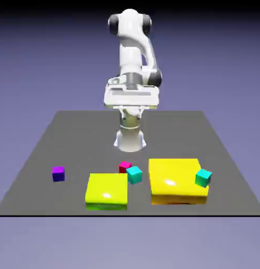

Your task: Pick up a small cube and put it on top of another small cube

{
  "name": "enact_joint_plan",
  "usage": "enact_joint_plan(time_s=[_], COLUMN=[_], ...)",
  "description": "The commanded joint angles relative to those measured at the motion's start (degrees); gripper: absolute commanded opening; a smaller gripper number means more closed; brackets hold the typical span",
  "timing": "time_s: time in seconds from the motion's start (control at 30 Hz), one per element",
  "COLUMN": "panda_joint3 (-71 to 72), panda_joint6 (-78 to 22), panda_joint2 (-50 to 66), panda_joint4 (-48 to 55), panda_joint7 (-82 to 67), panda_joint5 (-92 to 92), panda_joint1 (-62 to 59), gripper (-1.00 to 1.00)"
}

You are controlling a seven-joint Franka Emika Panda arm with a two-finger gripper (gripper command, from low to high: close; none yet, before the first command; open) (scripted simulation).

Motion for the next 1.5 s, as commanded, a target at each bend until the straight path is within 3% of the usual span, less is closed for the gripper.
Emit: enact_joint_plan(time_s=[0.0,0.57,1.47], panda_joint3=[-1.85,-30.84,18.41], panda_joint6=[-0.98,-16.39,-11.36], panda_joint2=[1.17,19.56,40.69], panda_joint4=[-0.80,-13.29,-5.67], panda_joint7=[-1.69,-28.25,-3.86], panda_joint5=[-2.50,-41.62,-72.41], panda_joint1=[1.28,21.35,-34.67], gripper=[0.00,0.00,0.00])
